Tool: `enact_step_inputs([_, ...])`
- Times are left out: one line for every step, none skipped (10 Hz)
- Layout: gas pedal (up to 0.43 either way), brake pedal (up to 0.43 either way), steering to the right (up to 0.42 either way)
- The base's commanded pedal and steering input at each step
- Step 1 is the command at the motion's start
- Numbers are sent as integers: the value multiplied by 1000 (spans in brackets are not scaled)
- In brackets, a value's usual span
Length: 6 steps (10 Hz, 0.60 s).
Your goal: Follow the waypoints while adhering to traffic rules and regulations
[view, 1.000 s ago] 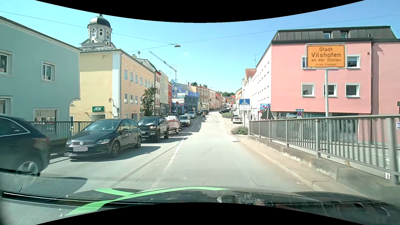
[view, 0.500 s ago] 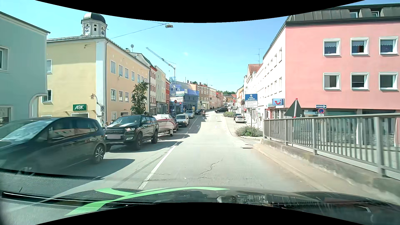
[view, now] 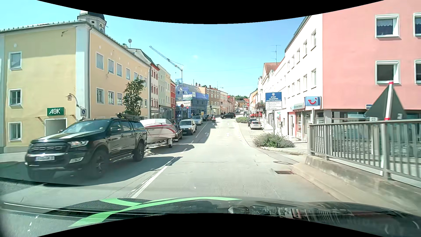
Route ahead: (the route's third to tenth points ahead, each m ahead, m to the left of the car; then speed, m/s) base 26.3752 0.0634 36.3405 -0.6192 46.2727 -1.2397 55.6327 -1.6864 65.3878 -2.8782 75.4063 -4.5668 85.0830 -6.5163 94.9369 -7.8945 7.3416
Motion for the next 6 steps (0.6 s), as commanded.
enact_step_inputs([0, 0, 9])
enact_step_inputs([0, 0, 9])
enact_step_inputs([0, 0, 9])
enact_step_inputs([0, 0, 9])
enact_step_inputs([0, 0, 9])
enact_step_inputs([0, 0, 6])
